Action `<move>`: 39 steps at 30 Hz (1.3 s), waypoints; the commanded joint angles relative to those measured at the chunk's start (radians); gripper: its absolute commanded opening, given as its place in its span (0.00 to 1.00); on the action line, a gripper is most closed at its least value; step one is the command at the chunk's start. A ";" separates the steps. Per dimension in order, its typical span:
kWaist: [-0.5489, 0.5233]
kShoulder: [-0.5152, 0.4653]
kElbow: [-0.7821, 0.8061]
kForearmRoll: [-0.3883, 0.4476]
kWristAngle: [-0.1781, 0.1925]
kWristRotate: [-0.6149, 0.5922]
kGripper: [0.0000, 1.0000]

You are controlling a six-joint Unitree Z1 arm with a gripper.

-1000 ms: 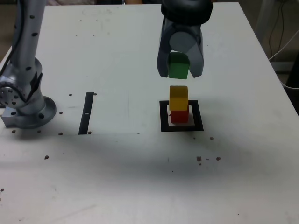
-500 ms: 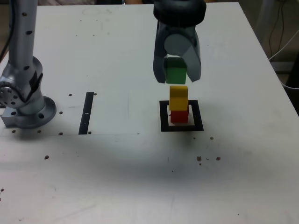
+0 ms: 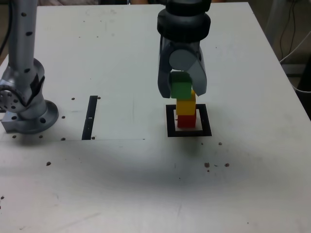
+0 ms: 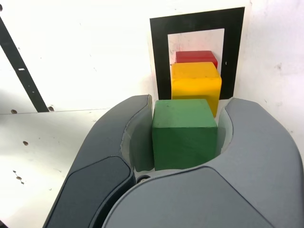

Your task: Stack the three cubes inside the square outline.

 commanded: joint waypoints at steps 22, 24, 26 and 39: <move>-0.003 -0.010 0.048 -0.078 0.020 -0.007 0.68; -0.003 -0.014 0.052 -0.085 0.024 -0.007 0.81; -0.003 -0.021 0.057 -0.092 0.027 -0.008 0.94; -0.003 -0.086 0.069 -0.083 0.047 -0.020 0.99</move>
